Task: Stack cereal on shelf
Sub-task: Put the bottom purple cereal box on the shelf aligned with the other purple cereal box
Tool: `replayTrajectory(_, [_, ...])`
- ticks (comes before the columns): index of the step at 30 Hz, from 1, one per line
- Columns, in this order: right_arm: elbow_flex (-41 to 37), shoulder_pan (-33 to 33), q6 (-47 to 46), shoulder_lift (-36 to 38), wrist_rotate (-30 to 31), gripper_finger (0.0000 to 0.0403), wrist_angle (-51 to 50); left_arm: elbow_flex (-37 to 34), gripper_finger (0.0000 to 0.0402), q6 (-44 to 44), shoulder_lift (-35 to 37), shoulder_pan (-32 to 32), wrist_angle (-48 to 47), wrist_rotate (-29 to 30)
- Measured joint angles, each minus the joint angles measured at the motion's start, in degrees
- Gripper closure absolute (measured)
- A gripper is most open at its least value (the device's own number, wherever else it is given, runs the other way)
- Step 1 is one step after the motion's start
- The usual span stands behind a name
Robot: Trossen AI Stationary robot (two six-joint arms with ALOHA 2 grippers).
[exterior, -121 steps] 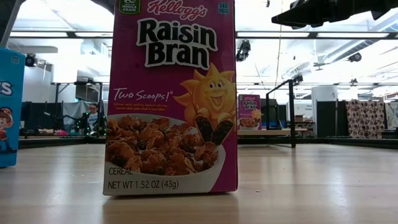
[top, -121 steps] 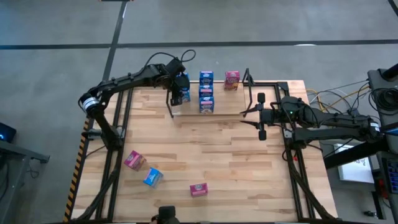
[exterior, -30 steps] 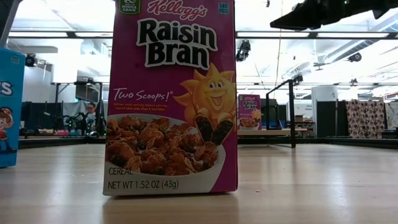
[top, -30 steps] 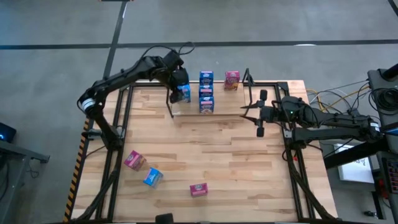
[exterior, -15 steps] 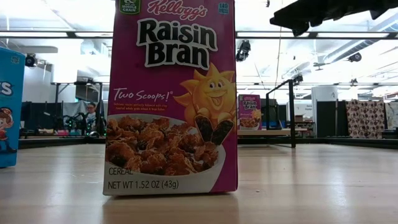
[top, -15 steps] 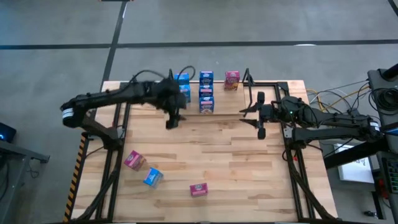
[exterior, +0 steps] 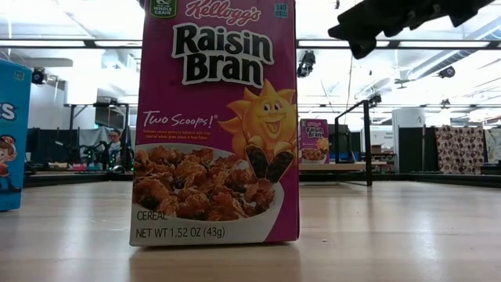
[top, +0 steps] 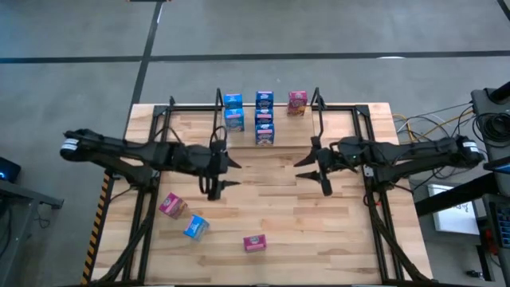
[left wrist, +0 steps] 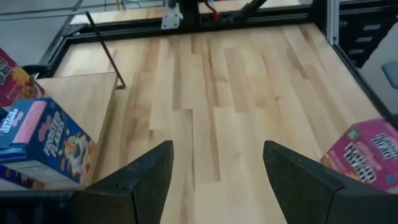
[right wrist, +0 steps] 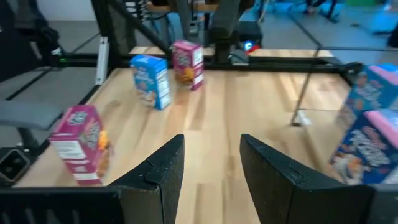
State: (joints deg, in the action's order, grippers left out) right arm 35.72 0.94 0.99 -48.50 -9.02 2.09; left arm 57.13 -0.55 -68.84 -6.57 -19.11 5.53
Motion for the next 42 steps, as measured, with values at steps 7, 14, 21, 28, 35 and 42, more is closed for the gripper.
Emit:
replayTrajectory(7, [5.46, -5.84, -0.37, -5.74, 0.0, 0.0257, -3.37, -0.28, 0.0169, 2.56, -2.42, -5.75, 3.5, 2.08])
replayTrajectory(14, [11.36, -13.38, -0.45, -12.09, 0.0, 0.0257, -5.79, -0.29, 0.0169, 3.63, -6.92, -11.29, 7.6, 3.35])
replayTrajectory(21, [20.05, -21.15, -4.44, -18.85, 0.05, 0.0257, -11.65, -0.36, 0.0169, 6.47, -10.61, -18.42, 11.06, 8.31])
replayTrajectory(28, [31.2, -26.79, -9.36, -27.12, 2.26, 0.0258, -20.93, -0.36, 0.0169, 10.31, -10.33, -26.65, 7.2, 16.57])
replayTrajectory(35, [42.4, -29.87, -10.48, -36.62, 9.25, 0.0268, -31.07, -0.36, 0.0169, 12.1, -9.52, -33.87, 3.35, 28.88])
replayTrajectory(42, [49.75, -30.09, -8.42, -45.22, 9.25, 0.0284, -32.06, -0.51, 0.0169, 13.67, -9.49, -37.53, 2.21, 38.28])
